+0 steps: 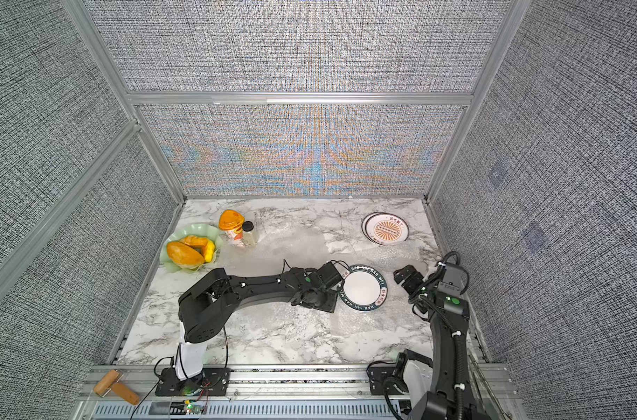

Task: Unpack dinner plates from bubble wrap
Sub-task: Unwrap the bubble wrap at the center of the board, then pick up the plate from the bubble wrap.

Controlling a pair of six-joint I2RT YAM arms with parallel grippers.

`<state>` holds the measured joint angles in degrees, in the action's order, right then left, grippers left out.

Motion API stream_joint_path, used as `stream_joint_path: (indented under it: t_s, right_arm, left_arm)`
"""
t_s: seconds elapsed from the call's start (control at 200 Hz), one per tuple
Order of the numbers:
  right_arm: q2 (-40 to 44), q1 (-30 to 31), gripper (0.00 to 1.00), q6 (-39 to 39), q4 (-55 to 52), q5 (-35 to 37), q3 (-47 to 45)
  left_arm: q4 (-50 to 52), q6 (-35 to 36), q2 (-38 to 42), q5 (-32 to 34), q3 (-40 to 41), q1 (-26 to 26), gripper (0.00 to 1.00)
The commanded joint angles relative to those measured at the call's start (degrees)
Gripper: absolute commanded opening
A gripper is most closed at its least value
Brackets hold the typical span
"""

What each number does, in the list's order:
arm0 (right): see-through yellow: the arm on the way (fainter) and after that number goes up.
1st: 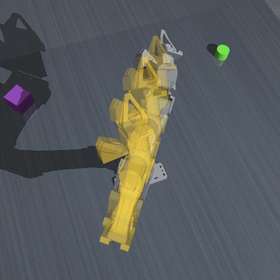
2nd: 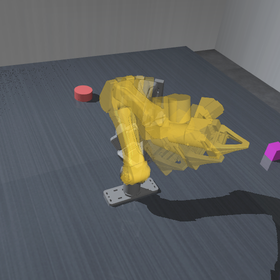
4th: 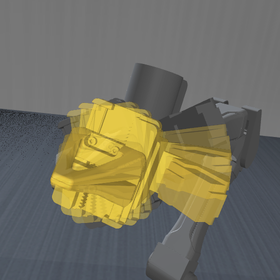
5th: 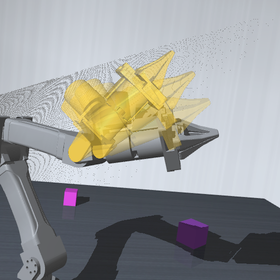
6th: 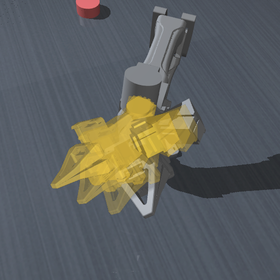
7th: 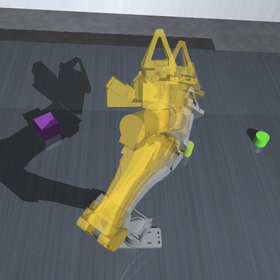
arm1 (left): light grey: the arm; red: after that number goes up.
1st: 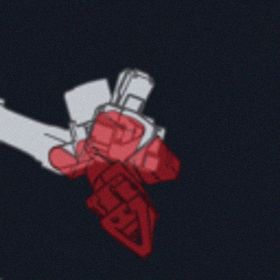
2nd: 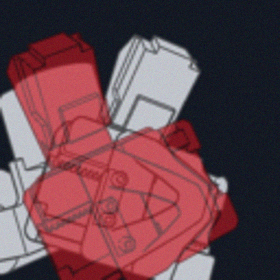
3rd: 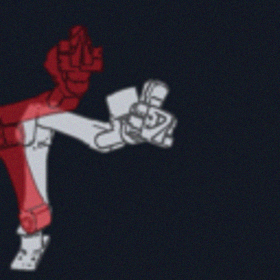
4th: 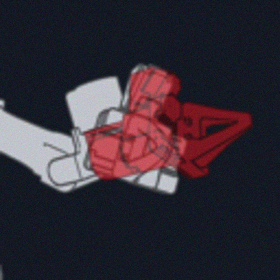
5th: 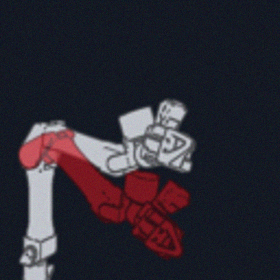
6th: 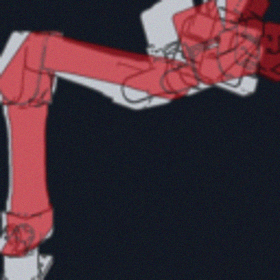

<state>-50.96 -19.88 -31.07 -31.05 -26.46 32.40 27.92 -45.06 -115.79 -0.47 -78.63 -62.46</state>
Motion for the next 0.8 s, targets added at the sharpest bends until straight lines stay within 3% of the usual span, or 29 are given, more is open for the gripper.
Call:
stream_joint_path:
  t_s: [0.0,0.14,0.23,0.425,0.56,0.795]
  right_arm:
    - [-0.36,2.94,0.92,-2.10,9.13,-2.44,-5.19]
    - [-4.58,3.95,0.89,-0.55,11.99,3.23,-7.89]
    - [-8.75,3.91,0.85,-0.86,17.00,2.56,-9.45]
    - [-14.20,4.15,0.67,-1.62,23.15,-0.72,-9.24]
    - [-16.45,4.23,0.47,-0.72,23.56,-0.46,-7.91]
    - [-21.55,4.32,0.33,-0.31,25.39,-2.02,-6.96]
  left_arm:
    - [3.60,-0.48,0.98,2.07,0.58,1.09,0.59]
    - [4.40,0.14,0.93,2.27,0.23,1.74,0.58]
    - [3.99,0.23,0.89,1.76,0.32,1.98,0.58]
    - [3.54,0.15,0.50,0.48,0.47,1.99,0.57]
    - [3.28,0.15,0.35,0.12,0.54,1.98,0.57]
    - [3.43,0.41,0.08,0.07,-0.36,1.99,0.57]
